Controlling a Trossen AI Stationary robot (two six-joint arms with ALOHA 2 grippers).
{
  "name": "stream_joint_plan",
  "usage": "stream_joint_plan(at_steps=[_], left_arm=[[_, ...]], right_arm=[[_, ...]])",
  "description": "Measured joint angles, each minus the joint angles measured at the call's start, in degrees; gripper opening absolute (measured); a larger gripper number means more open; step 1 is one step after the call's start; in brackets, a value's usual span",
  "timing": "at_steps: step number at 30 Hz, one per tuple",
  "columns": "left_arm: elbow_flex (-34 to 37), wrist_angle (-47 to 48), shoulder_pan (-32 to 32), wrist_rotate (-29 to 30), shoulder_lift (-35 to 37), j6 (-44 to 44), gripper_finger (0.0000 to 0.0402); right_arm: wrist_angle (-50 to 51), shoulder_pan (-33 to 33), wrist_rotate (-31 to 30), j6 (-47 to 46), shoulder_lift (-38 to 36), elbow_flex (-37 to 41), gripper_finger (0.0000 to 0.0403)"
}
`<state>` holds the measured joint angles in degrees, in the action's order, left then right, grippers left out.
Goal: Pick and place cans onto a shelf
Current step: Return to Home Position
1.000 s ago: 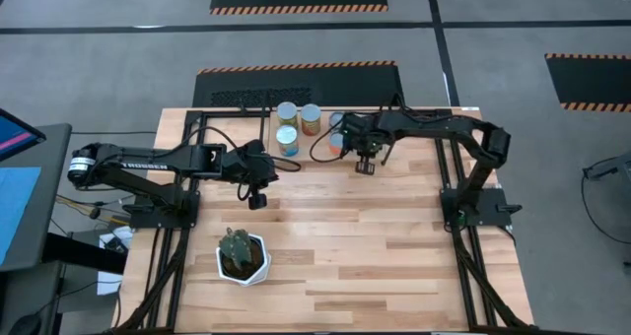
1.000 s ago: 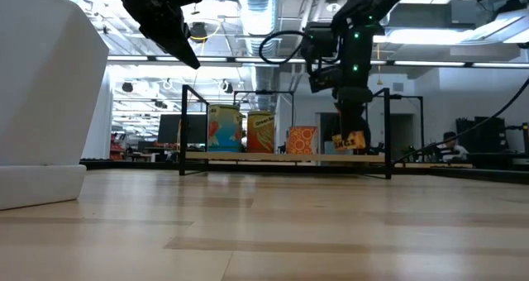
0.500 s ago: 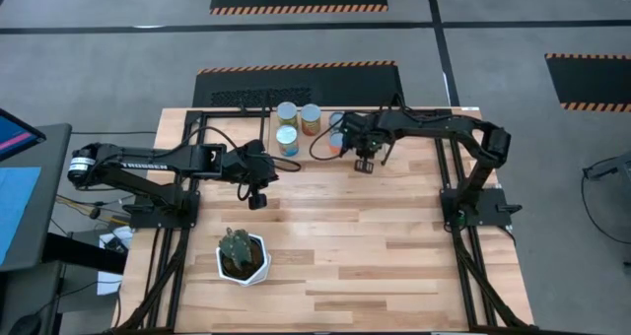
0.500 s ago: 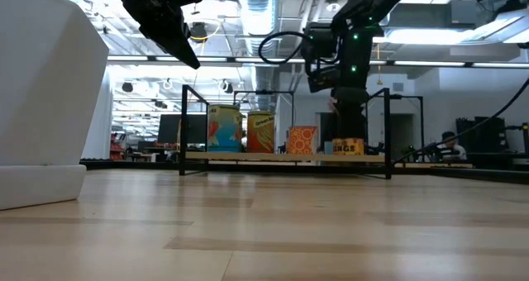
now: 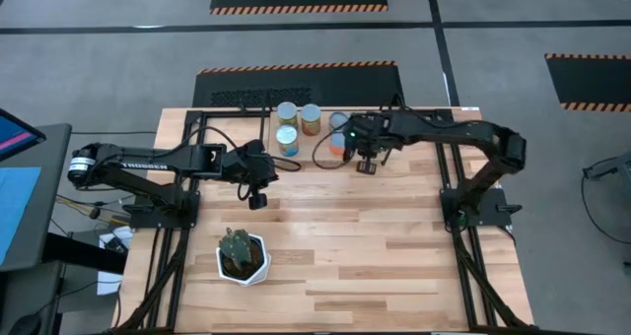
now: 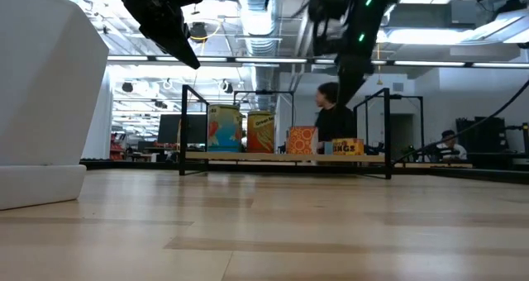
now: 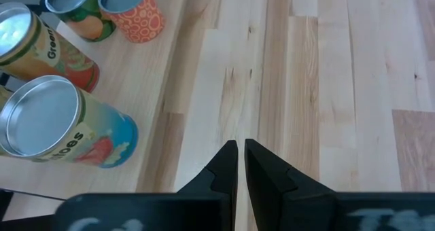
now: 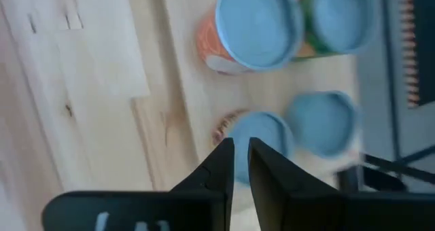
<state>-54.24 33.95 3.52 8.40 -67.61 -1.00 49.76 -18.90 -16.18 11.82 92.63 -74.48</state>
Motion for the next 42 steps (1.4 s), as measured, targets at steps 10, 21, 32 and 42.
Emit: stream_joint_plan(at_steps=[10, 21, 32, 42], left_arm=[[0.0, -0.03, 0.01, 0.02, -0.02, -1.88, 0.0018], [0.0, -0.25, 0.01, -0.23, -0.02, 1.4, 0.0018], [-6.1, -2.4, -1.39, -1.05, 0.0, 1.4, 0.0018], [-12.49, -0.01, -6.95, -11.1, 0.26, -7.8, 0.0018]], right_arm=[[8.14, 10.59, -4.32, -11.41, -16.32, 0.02, 0.006], [7.87, 25.65, -3.39, -11.2, -27.8, 0.02, 0.006], [3.06, 37.27, -2.95, -29.55, -32.4, 0.02, 0.006], [-6.22, 52.47, -4.87, -36.82, -30.29, 0.02, 0.006]])
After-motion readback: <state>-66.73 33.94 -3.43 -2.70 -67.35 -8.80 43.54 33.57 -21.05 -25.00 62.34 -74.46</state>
